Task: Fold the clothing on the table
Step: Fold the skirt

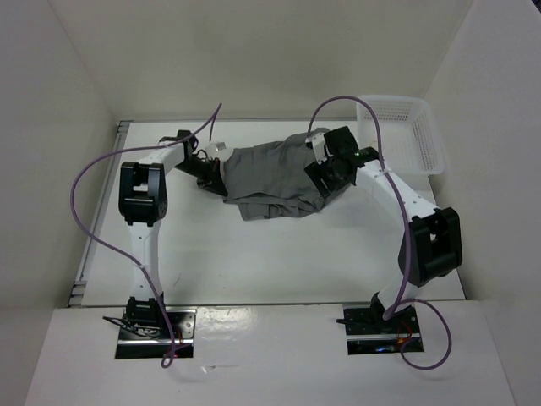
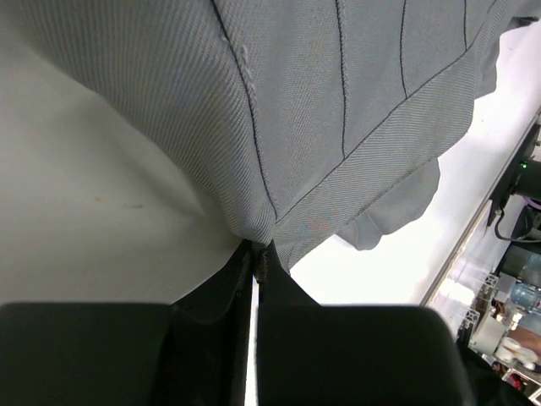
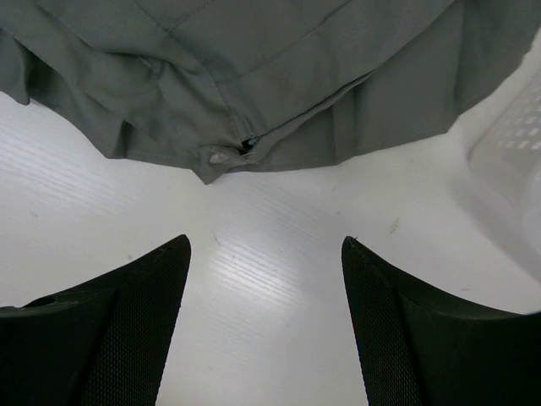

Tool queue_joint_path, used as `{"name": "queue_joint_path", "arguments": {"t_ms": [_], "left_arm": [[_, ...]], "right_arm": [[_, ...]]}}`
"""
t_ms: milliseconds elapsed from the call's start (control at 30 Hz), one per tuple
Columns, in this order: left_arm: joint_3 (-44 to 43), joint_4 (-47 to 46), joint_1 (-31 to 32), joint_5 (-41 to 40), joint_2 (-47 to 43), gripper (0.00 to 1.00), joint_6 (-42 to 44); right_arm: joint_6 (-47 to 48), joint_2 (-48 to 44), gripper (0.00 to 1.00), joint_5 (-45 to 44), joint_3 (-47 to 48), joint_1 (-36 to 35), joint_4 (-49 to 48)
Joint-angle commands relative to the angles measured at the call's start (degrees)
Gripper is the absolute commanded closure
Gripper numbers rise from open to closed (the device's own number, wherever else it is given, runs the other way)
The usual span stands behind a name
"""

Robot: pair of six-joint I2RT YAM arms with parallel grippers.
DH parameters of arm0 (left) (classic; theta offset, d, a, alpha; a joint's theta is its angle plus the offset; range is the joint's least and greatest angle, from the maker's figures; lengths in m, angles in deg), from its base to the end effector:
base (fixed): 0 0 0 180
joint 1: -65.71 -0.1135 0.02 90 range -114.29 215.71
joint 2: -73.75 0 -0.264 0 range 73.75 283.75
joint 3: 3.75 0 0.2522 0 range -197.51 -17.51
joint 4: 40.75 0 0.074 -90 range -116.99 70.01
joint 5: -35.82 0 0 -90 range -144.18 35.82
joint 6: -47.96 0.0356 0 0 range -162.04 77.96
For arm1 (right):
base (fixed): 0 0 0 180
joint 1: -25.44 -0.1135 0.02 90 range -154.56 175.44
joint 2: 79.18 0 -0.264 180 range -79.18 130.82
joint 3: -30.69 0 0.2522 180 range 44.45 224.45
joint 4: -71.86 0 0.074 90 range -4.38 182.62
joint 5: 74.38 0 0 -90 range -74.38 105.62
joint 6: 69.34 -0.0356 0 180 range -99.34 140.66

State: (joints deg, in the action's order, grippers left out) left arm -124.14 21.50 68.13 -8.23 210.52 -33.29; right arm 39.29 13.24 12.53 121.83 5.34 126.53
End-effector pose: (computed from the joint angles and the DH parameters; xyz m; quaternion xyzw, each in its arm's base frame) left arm 0.4723 -0.0456 0.1264 0.1276 0.9080 -0.3828 0.1125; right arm 0.3243 0.1166 0.2809 -0.3095 0.9044 -0.0220 0.2930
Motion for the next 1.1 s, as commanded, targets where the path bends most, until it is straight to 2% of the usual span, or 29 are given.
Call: {"name": "queue_joint_path", "arguments": {"t_ms": [0, 67, 200, 367, 600, 1067], "left_arm": [[2.48, 0.29, -0.39, -1.92, -2.12, 1.0, 1.71], [3.01, 0.29, -0.92, -1.92, -2.64, 1.0, 1.71], [5.11, 0.29, -1.54, -1.92, -3.79, 1.0, 1.71], [7.22, 0.29, -2.59, -1.92, -4.84, 1.0, 1.71], [9.06, 0.29, -2.59, -1.92, -5.99, 1.0, 2.76], [10.13, 1.52, -2.59, -0.78, -6.52, 1.0, 4.6]], "right_arm": [[-4.12, 1.88, 0.23, 3.96, -3.46, -0.38, -4.77], [-6.49, 2.58, 0.23, 7.39, -5.66, -0.38, -6.26], [-9.83, 3.73, 0.3, 10.55, -7.6, -0.38, -7.85], [-12.04, 4.78, 0.35, 11.09, -8.74, 0.15, -10.84], [-13.89, 9.0, 0.36, 15.13, -5.85, 3.92, -11.55], [-14.41, 13.66, 0.36, 19.69, -5.14, 4.45, -14.54]]}}
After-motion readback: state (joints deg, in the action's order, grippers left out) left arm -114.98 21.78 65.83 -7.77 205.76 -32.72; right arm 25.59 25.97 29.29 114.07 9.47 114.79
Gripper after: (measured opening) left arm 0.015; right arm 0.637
